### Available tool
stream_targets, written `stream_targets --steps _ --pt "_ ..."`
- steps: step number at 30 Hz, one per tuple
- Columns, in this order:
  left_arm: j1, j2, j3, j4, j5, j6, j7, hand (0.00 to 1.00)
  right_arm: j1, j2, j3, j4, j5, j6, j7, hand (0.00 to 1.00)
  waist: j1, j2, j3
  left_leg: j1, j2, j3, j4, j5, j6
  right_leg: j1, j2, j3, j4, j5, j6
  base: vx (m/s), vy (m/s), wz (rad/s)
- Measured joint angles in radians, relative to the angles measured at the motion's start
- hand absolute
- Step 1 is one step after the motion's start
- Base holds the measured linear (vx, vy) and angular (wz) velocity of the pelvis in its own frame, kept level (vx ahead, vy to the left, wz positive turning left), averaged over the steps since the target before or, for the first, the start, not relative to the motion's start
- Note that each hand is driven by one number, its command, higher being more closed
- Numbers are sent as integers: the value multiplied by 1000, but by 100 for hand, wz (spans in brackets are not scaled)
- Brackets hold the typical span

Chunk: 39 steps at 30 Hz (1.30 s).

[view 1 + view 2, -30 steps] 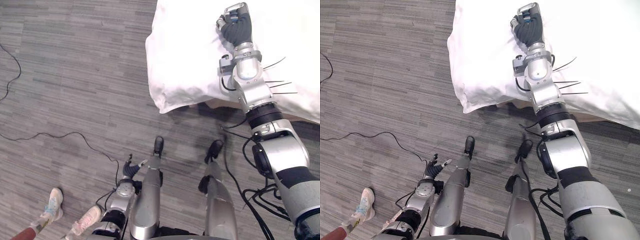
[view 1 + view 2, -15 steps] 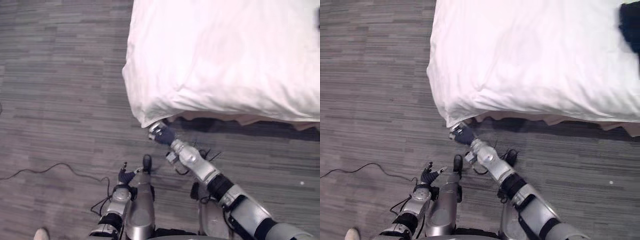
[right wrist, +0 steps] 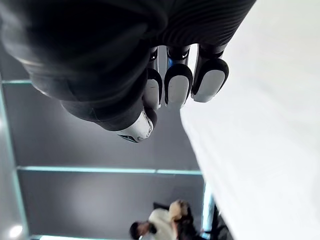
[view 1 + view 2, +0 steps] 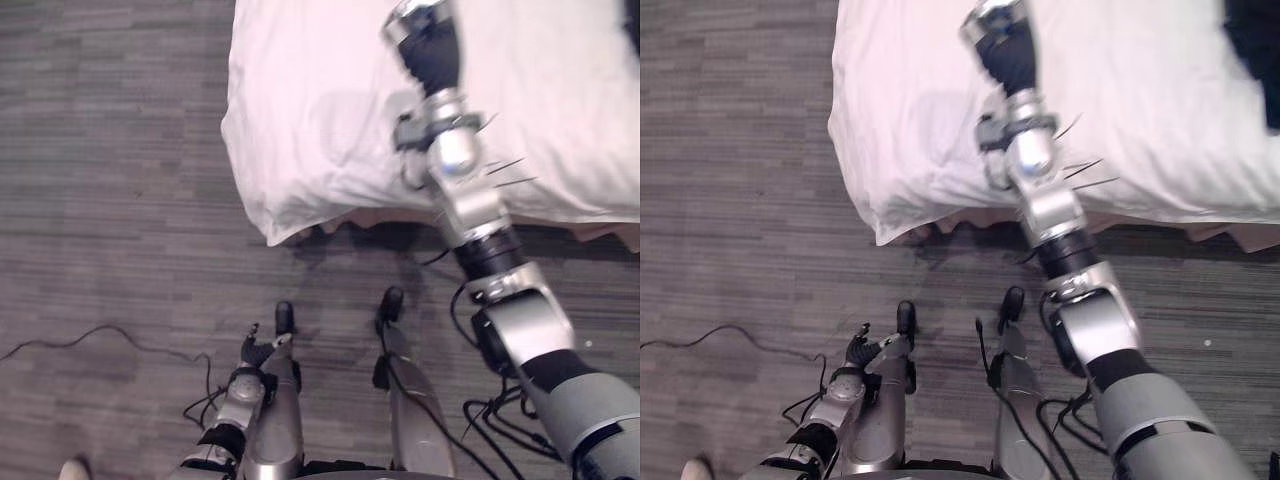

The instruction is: Tidy the bed and pick cloth on bed and put in laundry

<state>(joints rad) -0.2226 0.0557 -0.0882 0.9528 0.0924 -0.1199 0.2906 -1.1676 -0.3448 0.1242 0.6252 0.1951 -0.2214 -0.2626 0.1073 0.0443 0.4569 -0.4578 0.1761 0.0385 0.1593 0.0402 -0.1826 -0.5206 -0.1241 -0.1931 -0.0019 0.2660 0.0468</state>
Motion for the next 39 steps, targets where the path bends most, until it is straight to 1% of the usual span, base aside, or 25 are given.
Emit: stream_targets --steps 1,4,7,10,12,13,14,15,18,19,21,23,25,27,28,29,30,31,32,33,34,36,37,38,39 --pt "-18 -8 -12 6 -8 -5 0 0 -8 -40 -10 58 2 2 -14 100 13 21 0 -39 0 -8 42 -15 3 -28 -2 0 20 -4 0 -85 9 3" --pt "-45 -19 -29 21 -23 -13 1 0 -8 -112 -38 189 9 3 -30 100 23 70 10 -119 6 -17 152 -62 10 -81 -1 2 79 -22 1 -113 12 -2" --pt "-47 -20 -15 17 -43 -19 2 0 9 -125 -96 195 22 -3 -27 100 21 82 13 -148 25 -11 265 -126 18 -106 2 16 160 -57 2 -89 34 -25" --pt "-43 -30 33 0 -43 -9 2 0 184 -128 -220 104 61 -3 -27 100 15 80 12 -145 52 8 347 -184 27 -105 5 31 230 -99 3 -42 38 -22" --pt "-31 -36 62 -7 -42 7 2 0 353 -86 -310 5 76 -10 -32 100 0 73 12 -119 66 43 368 -203 35 -86 3 40 241 -106 9 -5 29 -27" --pt "-16 -34 66 -14 -42 14 3 0 444 -46 -348 -11 88 -3 -42 100 -18 66 13 -90 69 56 367 -210 39 -63 3 44 240 -111 12 44 40 -23" --pt "12 -34 83 -35 -41 26 1 0 604 24 -405 5 108 30 -45 100 -39 47 16 -26 70 75 349 -220 35 -11 4 55 230 -117 12 45 33 -21" --pt "17 -34 85 -38 -41 27 1 0 637 36 -415 8 111 34 -45 100 -42 44 17 -12 70 79 343 -220 35 0 5 57 227 -119 13 63 33 -26" --pt "81 -18 102 -67 -37 31 -3 0 950 150 -529 61 132 79 -42 100 -89 10 21 144 69 117 251 -220 31 136 12 59 135 -122 18 111 30 -29" --pt "103 -6 104 -71 -31 39 -6 0 1034 172 -571 61 137 79 -40 0 -115 -2 15 196 64 134 215 -218 29 179 14 62 103 -121 20 112 49 -35" --pt "140 5 133 -71 -14 49 -9 0 1151 194 -627 78 138 78 -36 0 -159 -34 -24 273 54 162 155 -215 24 222 12 71 94 -118 24 154 51 -33" --pt "164 13 134 -71 7 55 -27 0 1252 212 -685 128 136 78 -22 0 -179 -60 -76 375 49 203 72 -203 7 263 20 93 91 -126 24 205 28 -38" --pt "165 13 126 -66 14 58 -32 0 1285 218 -697 171 133 79 -15 0 -182 -68 -90 442 50 246 35 -197 1 272 28 119 123 -144 26 165 25 -66" --pt "164 12 109 -59 34 60 -51 0 1282 235 -703 257 110 99 14 0 -193 -69 -102 553 51 355 -11 -184 -2 248 -25 -28 241 -253 -25 147 40 -108" --pt "171 11 96 -56 37 65 -52 0 1278 247 -702 285 93 107 27 0 -198 -62 -113 573 56 390 -22 -189 -8 247 -62 -130 279 -283 -41 101 61 -117" --pt "183 17 83 -55 39 69 -56 0 1269 272 -701 336 65 123 36 0 -205 -47 -135 604 72 453 -41 -199 -23 246 -119 -301 340 -310 -81 137 71 -114" --pt "185 21 80 -53 39 69 -58 0 1269 284 -700 354 58 128 42 0 -205 -43 -144 618 76 483 -48 -204 -30 246 -146 -374 370 -321 -97 204 14 -156" --pt "184 31 80 -46 46 75 -67 0 1268 309 -689 387 22 145 48 0 -204 -33 -156 661 86 559 -58 -213 -54 253 -192 -526 435 -335 -109 243 -11 -171" --pt "175 38 79 -34 59 76 -70 0 1264 324 -672 402 -6 156 49 0 -211 -25 -163 690 95 626 -63 -215 -66 231 -193 -554 488 -364 -118 248 -38 -172" --pt "166 41 78 -29 64 77 -72 0 1263 331 -663 407 -15 157 50 0 -217 -25 -164 703 96 658 -63 -210 -73 211 -189 -540 514 -382 -123 227 -92 -153" --pt "150 38 78 -15 90 78 -76 0 1265 337 -654 413 -51 166 53 0 -242 -22 -166 728 106 713 -31 -208 -76 176 -168 -480 563 -425 -123 259 -159 -148" --pt "141 35 81 -11 119 77 -82 0 1265 330 -630 408 -77 165 61 0 -250 -23 -167 739 164 761 149 -201 -74 166 -113 -391 577 -454 -132 340 -199 -181" --pt "146 36 83 -9 138 75 -96 0 1263 320 -602 405 -101 162 72 0 -244 -21 -167 725 238 731 378 -119 -59 184 -36 -300 555 -464 -141 429 -177 -244" --pt "163 36 85 -10 152 72 -96 0 1263 319 -557 400 -122 160 72 0 -223 -13 -173 671 286 626 576 -23 10 212 23 -214 505 -460 -152 429 -105 -256" --pt "169 34 85 -9 157 70 -97 0 1261 312 -528 397 -128 159 73 0 -217 -10 -175 619 293 549 690 -40 25 227 59 -169 484 -463 -159 466 -3 -285"
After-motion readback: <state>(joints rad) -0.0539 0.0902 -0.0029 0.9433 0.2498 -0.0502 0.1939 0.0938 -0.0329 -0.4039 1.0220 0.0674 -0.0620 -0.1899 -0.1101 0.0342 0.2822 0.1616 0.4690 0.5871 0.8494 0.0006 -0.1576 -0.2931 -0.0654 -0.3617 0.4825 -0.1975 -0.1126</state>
